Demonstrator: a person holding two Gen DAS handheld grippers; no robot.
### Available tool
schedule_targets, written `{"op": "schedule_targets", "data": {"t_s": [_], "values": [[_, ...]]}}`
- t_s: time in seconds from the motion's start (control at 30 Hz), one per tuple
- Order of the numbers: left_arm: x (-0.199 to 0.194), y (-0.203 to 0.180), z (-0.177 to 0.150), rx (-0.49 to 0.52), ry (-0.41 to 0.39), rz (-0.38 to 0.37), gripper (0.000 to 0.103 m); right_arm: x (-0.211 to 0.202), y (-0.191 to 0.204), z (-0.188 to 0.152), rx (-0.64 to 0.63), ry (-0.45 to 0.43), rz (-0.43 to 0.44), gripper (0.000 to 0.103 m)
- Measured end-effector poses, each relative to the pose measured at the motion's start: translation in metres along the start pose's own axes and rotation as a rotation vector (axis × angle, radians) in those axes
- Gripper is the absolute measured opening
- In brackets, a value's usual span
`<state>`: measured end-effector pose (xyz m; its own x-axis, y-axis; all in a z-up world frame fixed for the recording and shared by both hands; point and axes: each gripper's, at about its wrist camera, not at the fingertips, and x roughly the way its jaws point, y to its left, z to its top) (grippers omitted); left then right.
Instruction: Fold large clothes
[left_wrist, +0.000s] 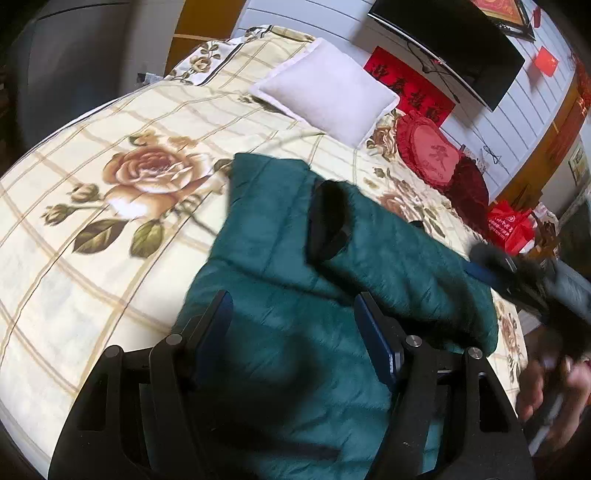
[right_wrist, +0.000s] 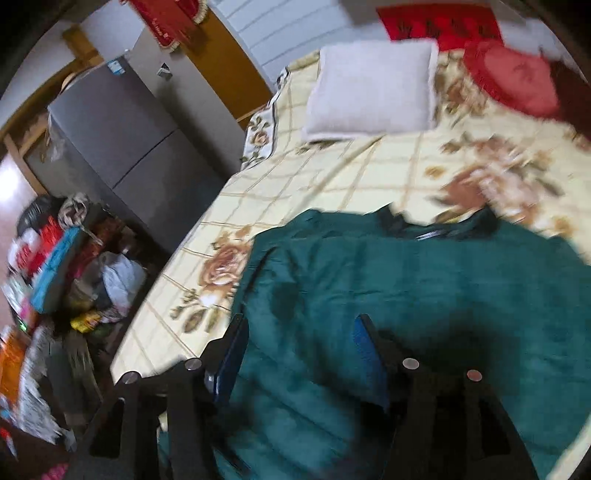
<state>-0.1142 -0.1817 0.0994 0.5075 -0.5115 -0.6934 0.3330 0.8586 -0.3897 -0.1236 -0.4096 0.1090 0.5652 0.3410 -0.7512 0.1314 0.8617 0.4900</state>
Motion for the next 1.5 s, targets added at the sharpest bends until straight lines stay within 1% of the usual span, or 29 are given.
{"op": "schedule_targets", "data": {"t_s": [0.07, 0.17, 0.23, 0.37, 0.43, 0.47, 0.5, 0.57, 0.67, 0.73, 0.8, 0.87, 0.9, 0.97, 1.0, 1.03, 1.07, 1.1, 1.13, 1.17, 1.2, 1.23, 1.27, 1.3, 1.37, 1.47, 1.5], "values": [[0.006, -0.011, 0.007, 0.005, 0.002, -0.007, 0.068, -0.021, -0.011, -0.008, -0.026, -0.006, -0.065, 0.057], [0.021, -0.027, 0.016, 0.042, 0.01, 0.015, 0.068, -0.048, -0.035, -0.022, -0.045, -0.008, -0.163, 0.057], [0.036, -0.036, 0.021, 0.055, 0.027, 0.037, 0.068, -0.064, -0.05, -0.03, -0.039, -0.011, -0.206, 0.057], [0.061, -0.047, 0.026, 0.065, 0.055, 0.04, 0.068, -0.091, -0.083, -0.043, 0.02, -0.028, -0.25, 0.057], [0.067, -0.052, 0.027, 0.076, 0.041, 0.022, 0.048, -0.102, -0.099, -0.047, 0.054, -0.045, -0.28, 0.057], [0.069, -0.056, 0.029, 0.091, 0.043, 0.037, 0.03, -0.105, -0.106, -0.048, 0.073, -0.052, -0.299, 0.057], [0.071, -0.06, 0.032, 0.101, 0.056, 0.038, 0.025, -0.107, -0.112, -0.048, 0.094, -0.055, -0.317, 0.057], [0.068, -0.062, 0.039, 0.105, 0.042, 0.019, 0.022, -0.105, -0.12, -0.048, 0.127, -0.054, -0.331, 0.057], [0.057, -0.063, 0.051, 0.143, -0.012, 0.048, 0.02, -0.09, -0.121, -0.046, 0.13, -0.044, -0.308, 0.057], [0.051, -0.054, 0.056, 0.137, -0.039, 0.065, 0.019, -0.075, -0.117, -0.044, 0.121, -0.04, -0.299, 0.057], [0.052, -0.041, 0.057, 0.124, -0.048, 0.095, 0.019, -0.056, -0.114, -0.039, 0.127, -0.033, -0.28, 0.057], [0.06, -0.029, 0.053, 0.114, -0.028, 0.123, 0.019, -0.034, -0.114, -0.035, 0.137, -0.016, -0.27, 0.057], [0.067, -0.023, 0.049, 0.112, -0.006, 0.134, 0.019, -0.021, -0.114, -0.033, 0.138, -0.004, -0.277, 0.057], [0.075, -0.018, 0.044, 0.115, 0.016, 0.153, 0.019, 0.007, -0.119, -0.031, 0.138, 0.033, -0.311, 0.057], [0.076, -0.016, 0.042, 0.117, 0.021, 0.149, 0.019, 0.02, -0.12, -0.031, 0.132, 0.055, -0.332, 0.057], [0.075, -0.016, 0.042, 0.115, 0.021, 0.143, 0.02, 0.025, -0.12, -0.03, 0.119, 0.058, -0.347, 0.058], [0.071, -0.016, 0.044, 0.108, 0.02, 0.134, 0.023, 0.025, -0.117, -0.028, 0.1, 0.059, -0.36, 0.057], [0.068, -0.015, 0.045, 0.1, 0.017, 0.134, 0.029, 0.023, -0.115, -0.026, 0.085, 0.063, -0.368, 0.057], [0.061, -0.015, 0.049, 0.089, 0.01, 0.125, 0.033, 0.017, -0.112, -0.024, 0.074, 0.057, -0.375, 0.057], [0.056, -0.016, 0.051, 0.086, -0.002, 0.118, 0.042, 0.008, -0.109, -0.022, 0.064, 0.033, -0.377, 0.057], [0.047, -0.018, 0.054, 0.09, -0.033, 0.102, 0.049, 0.0, -0.107, -0.021, 0.058, 0.008, -0.379, 0.057], [0.042, -0.022, 0.057, 0.101, -0.062, 0.093, 0.053, -0.009, -0.104, -0.02, 0.057, -0.019, -0.38, 0.057], [0.037, -0.026, 0.059, 0.116, -0.09, 0.094, 0.058, -0.013, -0.103, -0.019, 0.058, -0.032, -0.376, 0.057], [0.035, -0.03, 0.06, 0.131, -0.112, 0.102, 0.061, -0.017, -0.101, -0.017, 0.06, -0.041, -0.364, 0.057], [0.041, -0.038, 0.061, 0.161, -0.124, 0.123, 0.062, -0.015, -0.095, -0.013, 0.05, -0.04, -0.358, 0.057], [0.065, -0.045, 0.057, 0.204, -0.083, 0.167, 0.062, 0.001, -0.083, -0.007, 0.001, -0.036, -0.38, 0.057], [0.078, -0.047, 0.054, 0.227, -0.061, 0.205, 0.062, 0.01, -0.079, -0.006, -0.021, -0.032, -0.394, 0.057]]}}
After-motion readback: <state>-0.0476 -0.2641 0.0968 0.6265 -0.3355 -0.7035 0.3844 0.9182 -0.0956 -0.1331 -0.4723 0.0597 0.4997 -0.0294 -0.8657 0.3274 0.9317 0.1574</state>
